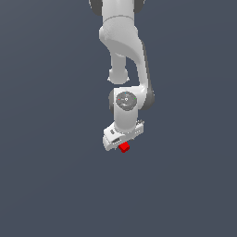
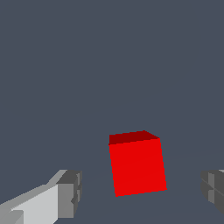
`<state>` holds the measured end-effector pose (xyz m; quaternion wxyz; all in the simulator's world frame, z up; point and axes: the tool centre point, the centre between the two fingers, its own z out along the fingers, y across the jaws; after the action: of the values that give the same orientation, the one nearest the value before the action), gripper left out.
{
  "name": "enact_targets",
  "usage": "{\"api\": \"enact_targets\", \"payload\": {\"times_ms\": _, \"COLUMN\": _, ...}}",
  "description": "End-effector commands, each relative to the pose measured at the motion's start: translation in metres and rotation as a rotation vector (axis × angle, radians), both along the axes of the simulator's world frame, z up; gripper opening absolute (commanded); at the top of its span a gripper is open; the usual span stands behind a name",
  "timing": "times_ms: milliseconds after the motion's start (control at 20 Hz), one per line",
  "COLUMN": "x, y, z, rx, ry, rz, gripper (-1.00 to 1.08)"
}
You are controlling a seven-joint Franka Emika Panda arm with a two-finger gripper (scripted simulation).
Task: Pick up the red cube and move it to a goal position.
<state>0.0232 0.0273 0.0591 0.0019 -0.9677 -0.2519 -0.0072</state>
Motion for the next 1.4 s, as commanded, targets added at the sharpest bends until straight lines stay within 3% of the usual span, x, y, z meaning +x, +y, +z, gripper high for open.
{"api": "enact_targets", "payload": {"times_ms": 0, "x": 0.001, "y": 0.001, "z": -0.015, "rx": -0.002, "ry": 0.004, "rz": 0.05, "gripper": 1.0}}
{"api": "enact_targets", "payload": {"times_ms": 600, "x": 0.003, "y": 0.002, "z": -0.039, "rx": -0.008, "ry": 0.013, "rz": 0.129, "gripper": 1.0}}
{"api": "enact_targets", "payload": {"times_ms": 650, "x": 0.003, "y": 0.002, "z": -0.039, "rx": -0.008, "ry": 0.013, "rz": 0.129, "gripper": -1.0}}
{"api": "enact_targets", "payload": {"times_ms": 1350, "x": 0.004, "y": 0.001, "z": -0.034, "rx": -0.008, "ry": 0.013, "rz": 0.129, "gripper": -1.0}}
